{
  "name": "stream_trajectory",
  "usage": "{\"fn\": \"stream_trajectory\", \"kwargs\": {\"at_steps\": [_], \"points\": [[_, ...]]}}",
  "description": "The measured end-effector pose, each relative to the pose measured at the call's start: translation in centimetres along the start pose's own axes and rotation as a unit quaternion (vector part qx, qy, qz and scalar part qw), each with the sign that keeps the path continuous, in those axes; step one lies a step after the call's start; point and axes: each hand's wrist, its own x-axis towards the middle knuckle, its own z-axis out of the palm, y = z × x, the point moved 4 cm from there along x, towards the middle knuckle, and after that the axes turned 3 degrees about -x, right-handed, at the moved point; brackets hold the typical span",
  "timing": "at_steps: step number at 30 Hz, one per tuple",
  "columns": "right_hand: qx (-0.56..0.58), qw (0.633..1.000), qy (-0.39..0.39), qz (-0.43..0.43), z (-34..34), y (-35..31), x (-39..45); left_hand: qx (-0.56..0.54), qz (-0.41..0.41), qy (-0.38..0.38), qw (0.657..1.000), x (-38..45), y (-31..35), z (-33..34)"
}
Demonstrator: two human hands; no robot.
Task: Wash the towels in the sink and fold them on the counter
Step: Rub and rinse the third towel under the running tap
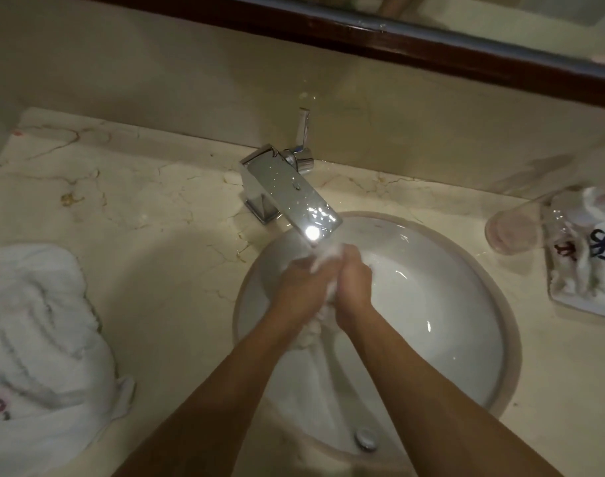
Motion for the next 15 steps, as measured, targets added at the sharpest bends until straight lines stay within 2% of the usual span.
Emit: {"fn": "stream_trajectory", "kwargs": {"at_steps": [2,3,4,5,7,9,10,13,14,15], "points": [[0.102,0.989,-0.035,0.099,-1.6,1.7,0.9,0.086,0.056,-0.045,0.994,-2.1,0.6,1.6],[0.104,0.983,-0.064,0.134,-2.0,2.5,0.9,0.101,0.068,-0.055,0.991,-2.7,0.8,1.8],[0.080,0.983,-0.083,0.145,-2.3,2.7,0.1,0.081,0.055,-0.035,0.995,-2.3,0.2,1.7],[0.054,0.982,-0.111,0.143,-2.1,2.9,-0.6,0.047,0.021,0.005,0.999,-1.3,-0.5,1.2],[-0.023,0.987,-0.145,0.070,-1.5,2.0,-2.3,-0.038,-0.068,0.104,0.992,0.4,-1.6,-0.9],[-0.070,0.977,-0.198,0.019,-0.5,1.2,-3.1,-0.125,-0.128,0.138,0.974,1.7,-2.3,-2.3],[-0.095,0.975,-0.200,0.007,0.1,0.6,-3.0,-0.142,-0.124,0.125,0.974,1.7,-2.0,-2.2],[-0.108,0.990,-0.080,0.047,1.0,0.0,0.0,-0.056,-0.062,0.118,0.990,1.2,-1.2,0.1],[-0.118,0.990,-0.055,0.063,1.4,0.0,0.4,-0.063,-0.055,0.116,0.990,0.8,-1.0,0.5],[-0.142,0.988,-0.043,0.039,1.9,0.4,0.7,-0.073,-0.052,0.119,0.989,0.8,-0.7,0.3]]}}
